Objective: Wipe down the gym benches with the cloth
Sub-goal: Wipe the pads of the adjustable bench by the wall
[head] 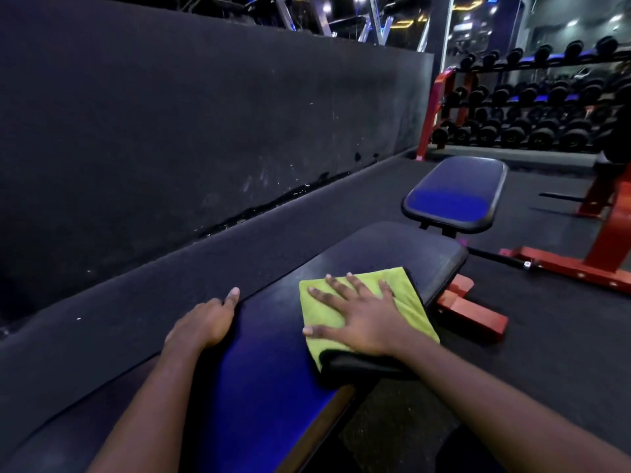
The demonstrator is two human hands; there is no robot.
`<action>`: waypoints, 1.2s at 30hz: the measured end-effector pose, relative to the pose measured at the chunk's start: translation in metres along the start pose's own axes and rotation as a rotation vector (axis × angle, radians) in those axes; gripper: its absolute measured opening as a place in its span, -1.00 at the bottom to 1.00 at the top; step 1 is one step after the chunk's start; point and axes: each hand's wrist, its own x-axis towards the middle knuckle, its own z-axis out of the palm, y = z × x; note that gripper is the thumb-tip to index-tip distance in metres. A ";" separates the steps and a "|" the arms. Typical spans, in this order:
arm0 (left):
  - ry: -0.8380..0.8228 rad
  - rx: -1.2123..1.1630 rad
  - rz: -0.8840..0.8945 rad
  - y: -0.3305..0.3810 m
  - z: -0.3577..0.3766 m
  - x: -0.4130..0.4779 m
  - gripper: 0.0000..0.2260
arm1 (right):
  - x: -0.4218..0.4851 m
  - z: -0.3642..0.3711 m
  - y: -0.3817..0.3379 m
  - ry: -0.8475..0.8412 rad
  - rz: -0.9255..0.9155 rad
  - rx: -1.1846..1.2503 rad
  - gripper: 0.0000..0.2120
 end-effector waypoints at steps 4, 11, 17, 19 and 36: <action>0.020 0.001 -0.001 0.000 -0.001 -0.003 -0.29 | 0.022 -0.009 0.000 -0.015 0.136 0.013 -0.13; 0.018 0.014 -0.033 0.004 -0.002 -0.010 -0.32 | 0.008 0.000 0.023 0.061 0.040 -0.009 -0.16; 0.028 0.019 -0.023 0.003 -0.002 -0.012 -0.33 | 0.004 0.009 0.016 0.142 0.075 -0.029 -0.23; 0.034 0.015 -0.027 0.004 -0.002 -0.012 -0.35 | -0.005 0.010 0.025 0.159 0.027 -0.025 -0.16; -0.039 -0.024 -0.067 0.006 -0.005 -0.002 -0.43 | 0.011 0.001 0.047 0.171 0.073 -0.066 -0.34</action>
